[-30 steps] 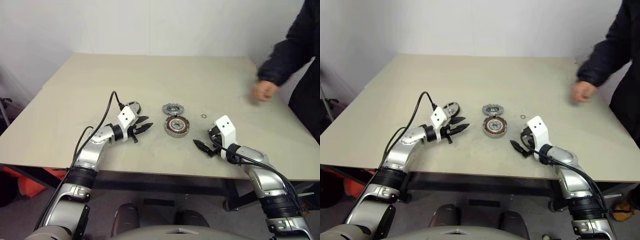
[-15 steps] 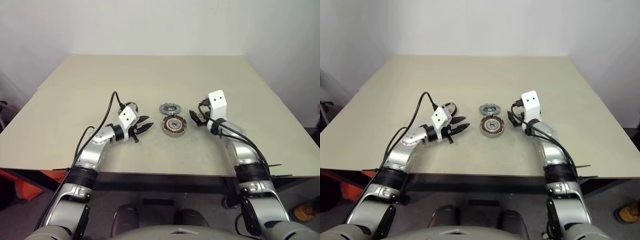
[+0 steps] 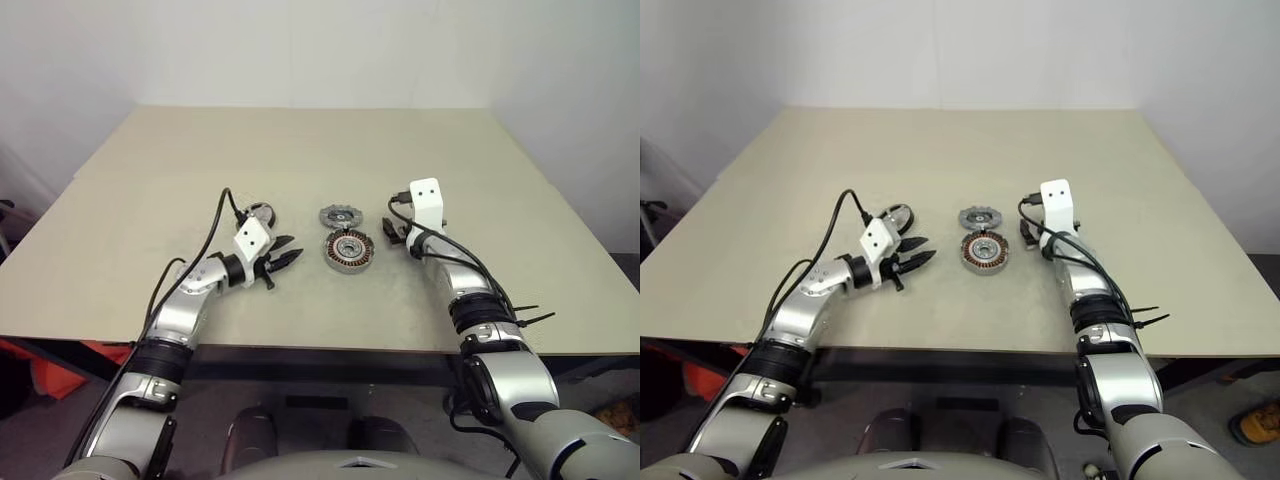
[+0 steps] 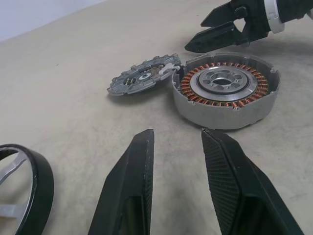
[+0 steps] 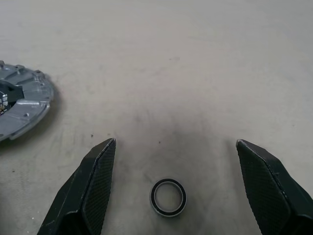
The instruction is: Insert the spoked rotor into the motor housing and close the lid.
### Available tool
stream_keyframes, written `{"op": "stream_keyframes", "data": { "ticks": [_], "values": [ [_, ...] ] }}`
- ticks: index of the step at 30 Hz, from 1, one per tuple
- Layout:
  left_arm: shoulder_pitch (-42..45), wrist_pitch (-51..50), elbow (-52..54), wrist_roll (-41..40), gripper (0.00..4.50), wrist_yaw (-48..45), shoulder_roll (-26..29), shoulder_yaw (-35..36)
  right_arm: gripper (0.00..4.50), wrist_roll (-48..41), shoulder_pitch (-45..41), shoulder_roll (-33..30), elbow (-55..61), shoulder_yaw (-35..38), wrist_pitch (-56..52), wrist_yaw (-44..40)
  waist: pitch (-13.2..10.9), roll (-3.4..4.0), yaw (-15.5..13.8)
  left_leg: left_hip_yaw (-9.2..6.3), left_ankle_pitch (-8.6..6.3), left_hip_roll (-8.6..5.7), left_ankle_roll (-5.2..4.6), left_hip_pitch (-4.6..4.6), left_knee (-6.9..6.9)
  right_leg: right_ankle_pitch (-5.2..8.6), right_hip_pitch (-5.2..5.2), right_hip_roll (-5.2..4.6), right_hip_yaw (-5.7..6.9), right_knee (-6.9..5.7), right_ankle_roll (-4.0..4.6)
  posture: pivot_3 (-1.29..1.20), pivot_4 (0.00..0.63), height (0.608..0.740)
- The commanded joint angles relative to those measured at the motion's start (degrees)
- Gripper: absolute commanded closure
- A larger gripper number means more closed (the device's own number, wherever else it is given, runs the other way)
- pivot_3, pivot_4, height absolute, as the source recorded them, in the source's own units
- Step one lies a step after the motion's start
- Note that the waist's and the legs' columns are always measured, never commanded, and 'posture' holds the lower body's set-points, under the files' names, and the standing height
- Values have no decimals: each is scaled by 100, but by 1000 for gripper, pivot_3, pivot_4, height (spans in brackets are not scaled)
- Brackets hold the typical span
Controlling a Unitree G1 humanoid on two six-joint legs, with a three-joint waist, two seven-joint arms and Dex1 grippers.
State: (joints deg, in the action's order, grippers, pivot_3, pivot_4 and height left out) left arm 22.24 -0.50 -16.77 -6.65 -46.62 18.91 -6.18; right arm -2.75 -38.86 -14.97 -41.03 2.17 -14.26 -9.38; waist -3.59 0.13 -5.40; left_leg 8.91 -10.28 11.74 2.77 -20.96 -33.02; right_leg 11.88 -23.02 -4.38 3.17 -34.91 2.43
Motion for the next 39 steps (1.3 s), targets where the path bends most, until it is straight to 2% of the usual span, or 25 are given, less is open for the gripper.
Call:
{"op": "stream_keyframes", "data": {
  "ticks": [1, 15, 18, 23, 32, 37, 39],
  "values": [
    [37, 29, 306, -54, 2889, 38, 62, 57, 60, -85, 52, -40, 323, 136, 35, -106, 0, 0, -4, 0, 0, 0, 0, 0, 0, 0, 1, 0, 0, 0, 0, 0, 0, 740],
    [65, 50, 268, -24, 2889, 24, 87, 13, 60, -178, 397, -38, 673, 329, -314, -89, 0, 0, -7, 0, 0, 0, 0, 2, -3, 0, 2, 0, 0, -4, 0, 0, 0, 740],
    [60, 57, 272, -17, 2850, 32, 96, 11, 674, -203, 447, -44, 773, 327, -399, -129, 0, 0, -8, 0, 0, 0, 0, 3, -3, 0, 2, 0, 0, -4, 0, 0, 0, 740],
    [56, 55, 276, -14, 2850, 39, 109, 10, 2384, -217, 496, -50, 916, 306, -513, -181, 0, 1, -12, 0, 0, 0, 0, 2, -3, 0, 2, 0, 0, -4, 0, 0, 0, 740],
    [54, 65, 273, -17, 2850, 31, 132, 14, 2384, -212, 560, -54, 1061, 283, -647, -223, 1, 1, -8, 0, 1, 0, 1, 4, -3, 0, 3, 0, 0, -5, 0, 0, 0, 740],
    [70, 66, 261, -18, 2850, 39, 139, 23, 3927, -226, 630, -65, 1238, 297, -801, -259, 1, 1, -14, 0, 1, -1, 1, 4, -3, 0, 3, -1, -1, -5, 0, 0, 0, 740],
    [78, 70, 251, -19, 2850, 39, 141, 25, 3940, -216, 647, -67, 1298, 294, -849, -264, 1, 1, -12, 0, 1, 0, 1, 5, -4, 0, 4, 0, -1, -6, 0, 0, 0, 740]
  ]
}}
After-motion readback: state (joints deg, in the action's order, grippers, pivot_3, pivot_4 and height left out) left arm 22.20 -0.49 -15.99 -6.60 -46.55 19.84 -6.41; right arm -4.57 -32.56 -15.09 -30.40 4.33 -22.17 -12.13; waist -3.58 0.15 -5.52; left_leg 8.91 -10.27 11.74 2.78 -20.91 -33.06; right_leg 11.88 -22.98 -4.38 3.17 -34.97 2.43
